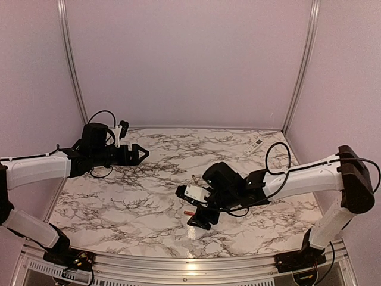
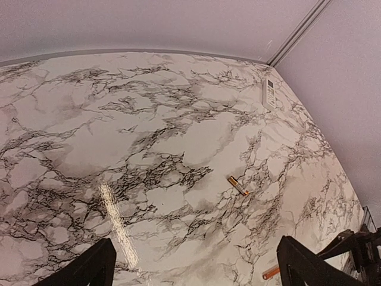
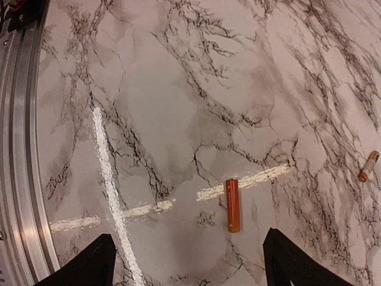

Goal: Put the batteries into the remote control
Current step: Pick up the remote control from the center of the board.

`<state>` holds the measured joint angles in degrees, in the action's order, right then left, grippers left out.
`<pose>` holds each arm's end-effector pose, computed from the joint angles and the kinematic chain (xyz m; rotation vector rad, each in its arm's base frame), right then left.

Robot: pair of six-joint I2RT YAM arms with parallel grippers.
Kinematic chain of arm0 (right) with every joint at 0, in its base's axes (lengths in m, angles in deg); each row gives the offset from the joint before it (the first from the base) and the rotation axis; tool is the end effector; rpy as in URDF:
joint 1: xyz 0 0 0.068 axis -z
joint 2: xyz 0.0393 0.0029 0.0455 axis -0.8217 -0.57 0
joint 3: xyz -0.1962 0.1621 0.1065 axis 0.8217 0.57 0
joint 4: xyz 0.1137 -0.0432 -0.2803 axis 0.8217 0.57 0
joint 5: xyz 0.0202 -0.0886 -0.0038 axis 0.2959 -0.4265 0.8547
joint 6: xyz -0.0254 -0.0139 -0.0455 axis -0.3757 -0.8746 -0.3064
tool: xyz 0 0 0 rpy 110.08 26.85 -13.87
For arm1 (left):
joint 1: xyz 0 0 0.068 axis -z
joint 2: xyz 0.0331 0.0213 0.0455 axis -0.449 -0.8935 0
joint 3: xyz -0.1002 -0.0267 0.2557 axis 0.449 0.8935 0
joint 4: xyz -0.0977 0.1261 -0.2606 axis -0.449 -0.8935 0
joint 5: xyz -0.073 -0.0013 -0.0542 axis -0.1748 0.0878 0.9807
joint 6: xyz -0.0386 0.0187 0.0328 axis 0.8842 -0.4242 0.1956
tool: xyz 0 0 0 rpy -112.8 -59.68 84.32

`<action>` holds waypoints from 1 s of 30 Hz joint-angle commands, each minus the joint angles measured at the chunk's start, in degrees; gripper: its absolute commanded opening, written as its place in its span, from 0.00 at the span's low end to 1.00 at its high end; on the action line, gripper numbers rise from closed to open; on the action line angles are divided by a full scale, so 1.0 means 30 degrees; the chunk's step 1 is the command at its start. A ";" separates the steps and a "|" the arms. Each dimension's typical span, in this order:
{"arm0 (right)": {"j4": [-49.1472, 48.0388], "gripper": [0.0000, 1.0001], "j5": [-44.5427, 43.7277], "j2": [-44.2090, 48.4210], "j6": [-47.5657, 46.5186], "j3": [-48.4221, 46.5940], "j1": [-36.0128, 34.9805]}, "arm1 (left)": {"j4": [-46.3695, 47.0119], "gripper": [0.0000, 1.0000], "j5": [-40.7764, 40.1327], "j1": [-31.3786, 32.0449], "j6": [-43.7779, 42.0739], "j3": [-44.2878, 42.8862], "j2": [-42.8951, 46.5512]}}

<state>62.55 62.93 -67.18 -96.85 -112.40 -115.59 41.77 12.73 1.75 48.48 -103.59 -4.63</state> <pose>0.1758 0.3200 0.1725 -1.4811 2.0072 0.5867 0.2941 -0.1690 0.2220 0.3040 2.1133 -0.7627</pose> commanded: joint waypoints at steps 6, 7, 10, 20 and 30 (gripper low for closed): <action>0.0338 0.83 -0.3851 -0.2856 -0.0187 -0.0857 -0.1220 | -0.0114 0.99 -0.0015 0.0025 -0.0224 0.0034 0.0754; 0.0188 0.84 -0.3982 -0.2643 -0.0098 -0.0872 -0.1217 | -0.0074 0.99 -0.0016 0.0033 -0.0242 0.0053 0.0775; -0.0453 0.88 -0.5196 -0.1602 0.0249 -0.0763 -0.1061 | 0.0122 0.99 -0.0273 0.0043 -0.0248 0.0087 0.0804; -0.1949 0.99 -0.6340 0.1423 0.1990 0.0116 0.1297 | 0.3790 0.99 -0.3062 0.0001 0.0713 0.2199 0.3156; -0.1223 0.99 -0.5125 0.1517 0.5396 -0.0425 0.5407 | 0.2301 0.99 -0.2915 -0.0071 0.0563 0.1667 0.3212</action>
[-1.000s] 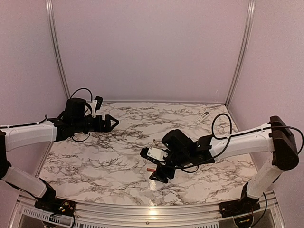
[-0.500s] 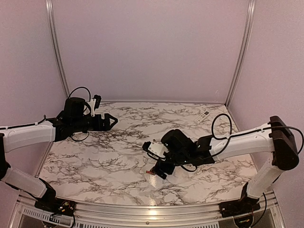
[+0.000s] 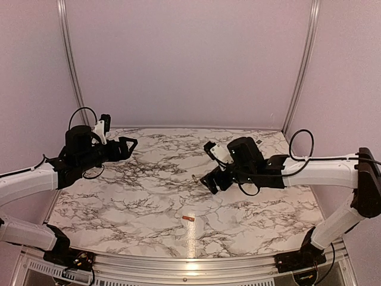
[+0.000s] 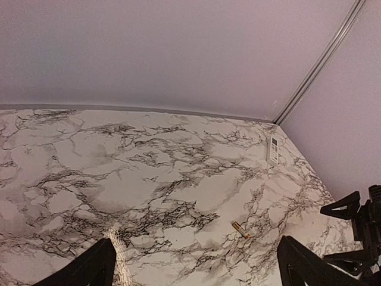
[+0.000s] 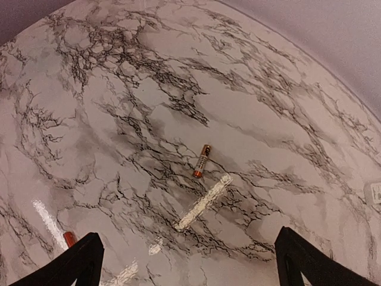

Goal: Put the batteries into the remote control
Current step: Pick up the remote control from the center of the board.

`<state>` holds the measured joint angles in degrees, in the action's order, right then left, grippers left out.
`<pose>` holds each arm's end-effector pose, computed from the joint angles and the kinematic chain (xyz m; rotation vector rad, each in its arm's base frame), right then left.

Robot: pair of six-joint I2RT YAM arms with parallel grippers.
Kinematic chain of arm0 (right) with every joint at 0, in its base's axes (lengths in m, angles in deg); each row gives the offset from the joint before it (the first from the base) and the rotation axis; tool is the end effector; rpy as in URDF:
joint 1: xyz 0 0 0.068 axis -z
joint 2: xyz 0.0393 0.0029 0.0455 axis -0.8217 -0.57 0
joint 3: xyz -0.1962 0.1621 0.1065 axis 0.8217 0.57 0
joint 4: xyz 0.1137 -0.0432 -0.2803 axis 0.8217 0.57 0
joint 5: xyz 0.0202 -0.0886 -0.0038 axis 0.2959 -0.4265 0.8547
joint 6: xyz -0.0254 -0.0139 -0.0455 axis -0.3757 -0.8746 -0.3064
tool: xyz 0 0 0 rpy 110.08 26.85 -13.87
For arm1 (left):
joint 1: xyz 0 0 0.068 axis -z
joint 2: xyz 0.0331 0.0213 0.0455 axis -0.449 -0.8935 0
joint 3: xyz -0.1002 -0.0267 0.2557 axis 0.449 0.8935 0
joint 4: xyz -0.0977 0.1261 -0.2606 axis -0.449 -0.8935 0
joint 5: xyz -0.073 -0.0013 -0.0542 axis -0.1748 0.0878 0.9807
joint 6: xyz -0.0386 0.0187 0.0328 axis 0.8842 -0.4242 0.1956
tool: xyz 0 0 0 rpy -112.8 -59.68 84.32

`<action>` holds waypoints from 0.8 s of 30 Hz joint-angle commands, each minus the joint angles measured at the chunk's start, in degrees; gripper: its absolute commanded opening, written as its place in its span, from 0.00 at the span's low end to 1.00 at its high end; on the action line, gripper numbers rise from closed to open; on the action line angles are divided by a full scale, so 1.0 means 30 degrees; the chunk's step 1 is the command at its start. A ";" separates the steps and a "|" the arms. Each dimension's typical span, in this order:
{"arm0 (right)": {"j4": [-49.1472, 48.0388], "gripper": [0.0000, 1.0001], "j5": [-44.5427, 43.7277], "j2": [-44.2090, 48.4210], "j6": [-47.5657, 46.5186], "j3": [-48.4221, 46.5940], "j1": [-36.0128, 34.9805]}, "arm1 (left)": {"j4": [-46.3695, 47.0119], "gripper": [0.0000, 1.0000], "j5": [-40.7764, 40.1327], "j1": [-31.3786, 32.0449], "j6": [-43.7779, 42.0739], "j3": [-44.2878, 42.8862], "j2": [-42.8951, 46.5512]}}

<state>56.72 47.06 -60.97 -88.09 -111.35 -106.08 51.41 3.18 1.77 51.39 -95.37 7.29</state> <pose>0.2312 0.2771 0.2112 -0.9095 2.0525 0.3513 0.2646 -0.1464 0.2462 0.1385 1.8782 -0.6964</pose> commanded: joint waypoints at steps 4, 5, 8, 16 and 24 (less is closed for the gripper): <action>0.0892 0.99 -0.0128 -0.1546 0.4067 -0.1543 0.4432 | -0.0545 0.99 0.0135 -0.0078 -0.0080 -0.0905 -0.0792; 0.0942 0.99 -0.0768 -0.1837 0.4436 -0.1725 0.4828 | -0.0431 0.99 0.0057 -0.0078 -0.0021 -0.0831 -0.0725; 0.1584 0.99 -0.2558 -0.3044 0.5530 -0.2835 0.6319 | -0.0267 0.99 -0.0096 -0.0078 0.0044 -0.0742 -0.0684; 0.2640 0.99 -0.4248 -0.6952 0.8345 -0.6021 0.9864 | -0.0123 0.99 -0.1053 -0.0078 0.0198 -0.0471 -0.0561; 0.3610 0.99 -0.3478 -1.1276 1.0321 -0.9845 1.1773 | 0.0448 0.99 -0.1256 -0.0074 0.0363 0.0156 0.0000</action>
<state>64.48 36.64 -90.52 -61.23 -135.72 -72.09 51.14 0.45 1.77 52.15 -96.44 5.76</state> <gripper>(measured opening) 0.987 0.989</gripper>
